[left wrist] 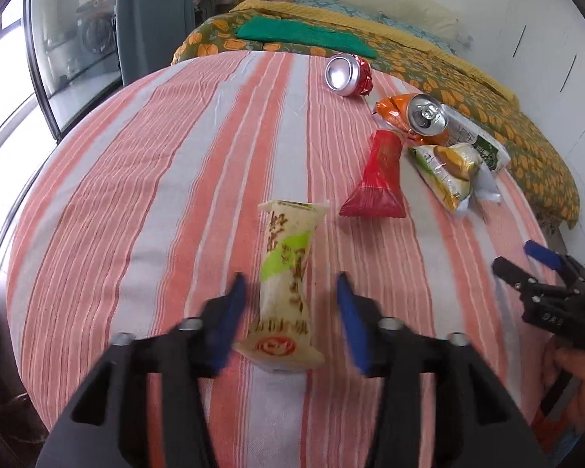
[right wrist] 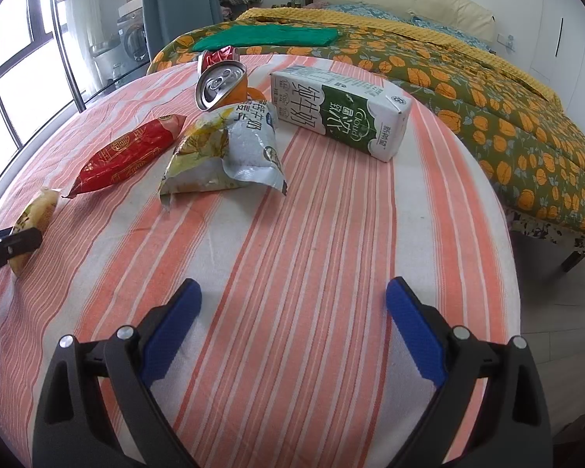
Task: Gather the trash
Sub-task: 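Lower the left tool onto the cream snack bar and close it, then grasp the yellow-white bread bag with right tool while left tool holds the cream bar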
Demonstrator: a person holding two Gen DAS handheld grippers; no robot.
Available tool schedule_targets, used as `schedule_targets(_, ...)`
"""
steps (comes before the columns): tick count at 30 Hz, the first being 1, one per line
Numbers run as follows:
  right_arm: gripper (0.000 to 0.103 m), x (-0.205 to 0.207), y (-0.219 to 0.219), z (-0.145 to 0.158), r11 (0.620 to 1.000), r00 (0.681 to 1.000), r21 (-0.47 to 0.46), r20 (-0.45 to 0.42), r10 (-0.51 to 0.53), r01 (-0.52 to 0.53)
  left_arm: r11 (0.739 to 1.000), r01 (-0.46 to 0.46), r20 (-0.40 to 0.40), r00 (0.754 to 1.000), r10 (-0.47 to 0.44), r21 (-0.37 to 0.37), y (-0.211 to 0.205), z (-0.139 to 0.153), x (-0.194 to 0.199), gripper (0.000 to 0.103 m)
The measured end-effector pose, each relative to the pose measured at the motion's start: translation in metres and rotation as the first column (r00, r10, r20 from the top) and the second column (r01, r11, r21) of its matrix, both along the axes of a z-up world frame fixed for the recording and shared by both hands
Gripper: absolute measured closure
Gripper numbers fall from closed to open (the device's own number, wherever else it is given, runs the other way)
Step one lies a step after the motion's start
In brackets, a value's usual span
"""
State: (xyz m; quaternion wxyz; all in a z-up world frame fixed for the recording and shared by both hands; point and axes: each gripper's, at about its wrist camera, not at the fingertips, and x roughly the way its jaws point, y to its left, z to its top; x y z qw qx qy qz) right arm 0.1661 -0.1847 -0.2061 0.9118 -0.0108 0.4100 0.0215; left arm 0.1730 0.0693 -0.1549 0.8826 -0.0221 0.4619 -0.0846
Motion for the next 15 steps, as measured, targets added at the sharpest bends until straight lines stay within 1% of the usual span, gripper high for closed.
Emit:
schedule_targets(2,0.010,0.000,0.000,0.000,1.000,1.000,-0.001,0.000,-0.002,0.002,1.000,0.009,0.014,1.000,-0.010,0.017,-0.004,-0.001,0.000,0.039)
schedule_targets(7,0.009,-0.001,0.000,0.001,1.000,1.000,0.003,-0.002,-0.005,0.005,0.989,0.040,0.039,0.998,-0.046,0.142,-0.021,-0.008,0.002,0.024)
schedule_targets(8,0.009,-0.001,0.000,0.001,1.000,1.000,0.003,-0.003,-0.006,0.006,0.989,0.028,0.034,0.999,-0.033,0.143,-0.019,-0.008,0.003,0.019)
schedule_targets(10,0.008,0.000,-0.001,0.000,1.000,1.000,0.011,-0.007,-0.007,0.007,0.992,0.015,0.024,1.000,-0.018,0.122,-0.014,-0.009,0.005,0.016)
schedule_targets(12,0.006,0.002,-0.002,0.000,1.000,1.000,0.020,-0.021,0.006,-0.006,0.989,0.011,0.024,1.000,-0.014,0.147,-0.017,-0.010,0.004,0.013)
schedule_targets(13,0.006,0.004,-0.002,0.001,1.000,0.999,0.026,-0.028,0.015,-0.015,0.990,0.001,0.020,1.000,-0.003,0.143,-0.016,-0.011,0.005,0.011)
schedule_targets(15,0.006,0.012,-0.002,0.010,0.995,0.999,0.089,-0.014,0.047,-0.045,0.990,-0.002,0.018,1.000,-0.001,0.138,-0.015,-0.011,0.005,0.011)
